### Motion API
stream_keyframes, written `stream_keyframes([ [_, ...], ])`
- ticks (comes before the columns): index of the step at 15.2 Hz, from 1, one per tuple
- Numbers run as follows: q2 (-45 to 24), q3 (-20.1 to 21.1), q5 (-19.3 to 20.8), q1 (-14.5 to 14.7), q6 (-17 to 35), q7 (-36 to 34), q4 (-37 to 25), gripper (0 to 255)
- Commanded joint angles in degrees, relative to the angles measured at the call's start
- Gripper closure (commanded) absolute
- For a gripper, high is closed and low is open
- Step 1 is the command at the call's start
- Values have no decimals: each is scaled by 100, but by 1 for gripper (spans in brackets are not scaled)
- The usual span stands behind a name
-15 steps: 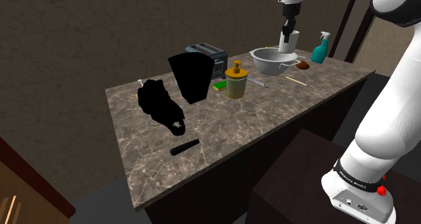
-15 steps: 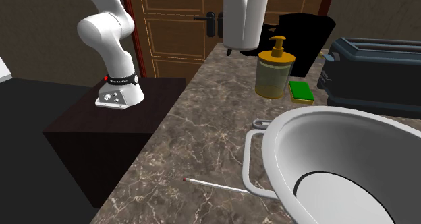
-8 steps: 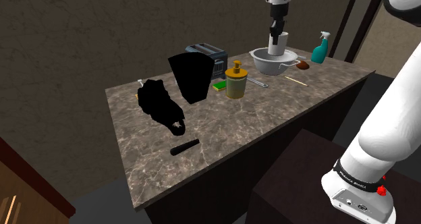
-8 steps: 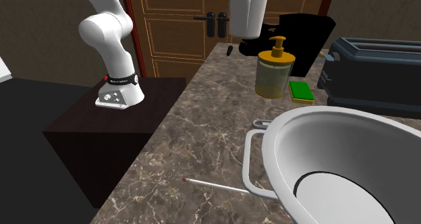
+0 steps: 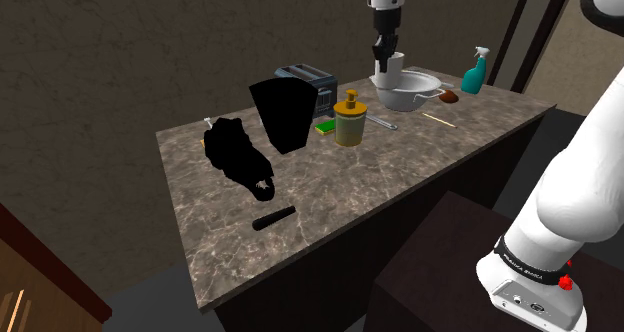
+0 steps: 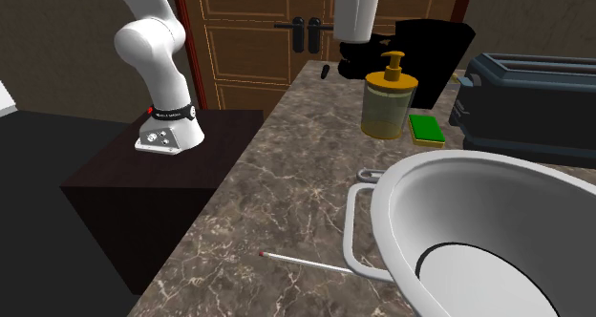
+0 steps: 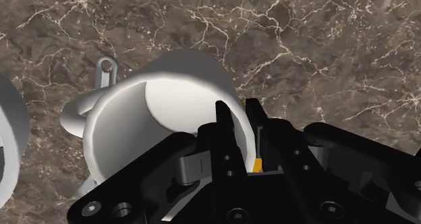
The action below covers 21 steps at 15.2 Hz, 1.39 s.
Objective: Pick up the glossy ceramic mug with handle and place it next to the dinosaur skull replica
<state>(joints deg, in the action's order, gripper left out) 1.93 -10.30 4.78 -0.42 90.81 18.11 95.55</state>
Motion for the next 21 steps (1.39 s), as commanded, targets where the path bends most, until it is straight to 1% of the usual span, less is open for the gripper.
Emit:
stream_keyframes([
  [1,-34,128,-22,119,-51,-255,-68,255],
  [7,-286,527,-100,505,-172,-1029,-384,255],
  [12,-658,832,-149,829,-316,-1651,-859,255],
  [17,-1187,1102,-164,1167,-527,-2248,-1565,255],
  [21,-1747,1285,-143,1459,-775,-2702,-2349,255],
])
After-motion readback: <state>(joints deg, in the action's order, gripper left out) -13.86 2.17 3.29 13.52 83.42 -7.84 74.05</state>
